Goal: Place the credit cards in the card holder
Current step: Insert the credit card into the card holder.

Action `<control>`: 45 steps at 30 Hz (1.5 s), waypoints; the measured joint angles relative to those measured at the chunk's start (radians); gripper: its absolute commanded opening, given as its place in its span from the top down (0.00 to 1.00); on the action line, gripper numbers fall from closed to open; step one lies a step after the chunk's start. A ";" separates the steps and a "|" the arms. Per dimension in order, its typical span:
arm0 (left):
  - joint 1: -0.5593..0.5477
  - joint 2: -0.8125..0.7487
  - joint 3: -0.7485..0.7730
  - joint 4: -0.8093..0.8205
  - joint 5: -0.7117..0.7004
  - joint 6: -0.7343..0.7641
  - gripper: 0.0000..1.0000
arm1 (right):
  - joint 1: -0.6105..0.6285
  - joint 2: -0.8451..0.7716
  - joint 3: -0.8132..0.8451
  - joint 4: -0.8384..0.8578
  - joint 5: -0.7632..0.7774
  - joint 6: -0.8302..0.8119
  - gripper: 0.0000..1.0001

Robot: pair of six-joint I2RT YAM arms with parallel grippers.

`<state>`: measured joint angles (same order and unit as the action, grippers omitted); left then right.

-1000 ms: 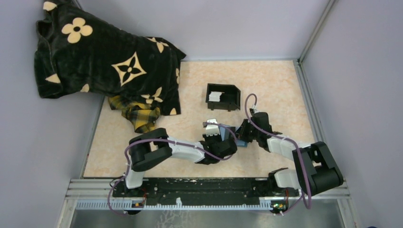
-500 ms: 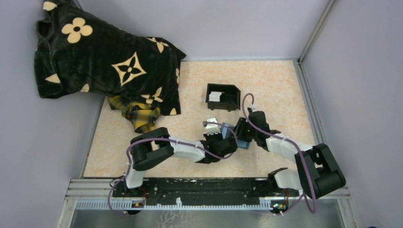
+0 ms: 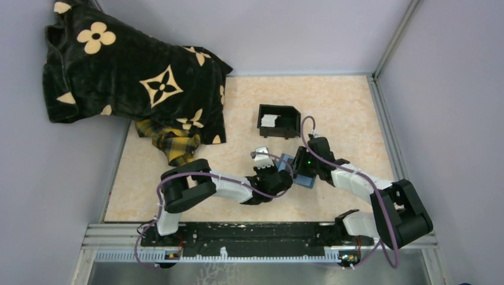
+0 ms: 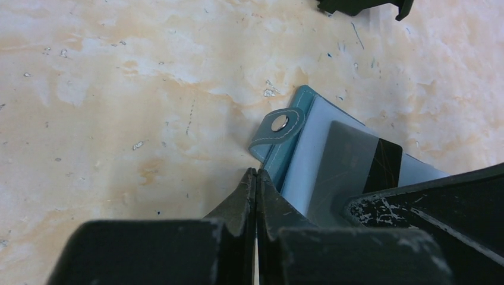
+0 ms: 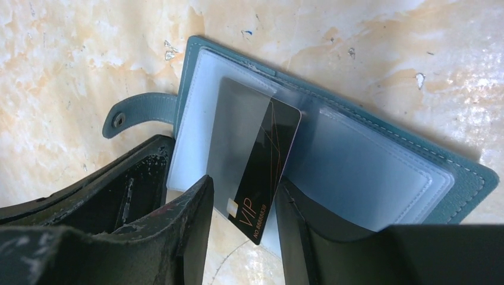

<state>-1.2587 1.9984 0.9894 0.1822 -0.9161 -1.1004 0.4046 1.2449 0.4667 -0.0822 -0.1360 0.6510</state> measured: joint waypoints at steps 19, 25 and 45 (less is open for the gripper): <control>0.001 -0.022 -0.115 0.230 0.046 0.052 1.00 | 0.140 0.127 0.119 -0.035 0.177 0.057 0.57; -0.022 -0.025 -0.120 0.229 0.046 0.058 1.00 | 0.154 0.128 0.128 -0.043 0.219 0.059 0.56; -0.068 -0.030 -0.075 0.169 0.136 -0.002 1.00 | 0.171 0.079 0.145 -0.219 0.298 -0.005 0.44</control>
<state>-1.3270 1.9682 0.9146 0.3511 -0.7799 -1.1023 0.5751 1.3239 0.6121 -0.3008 0.1619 0.6464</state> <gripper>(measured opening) 0.005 0.509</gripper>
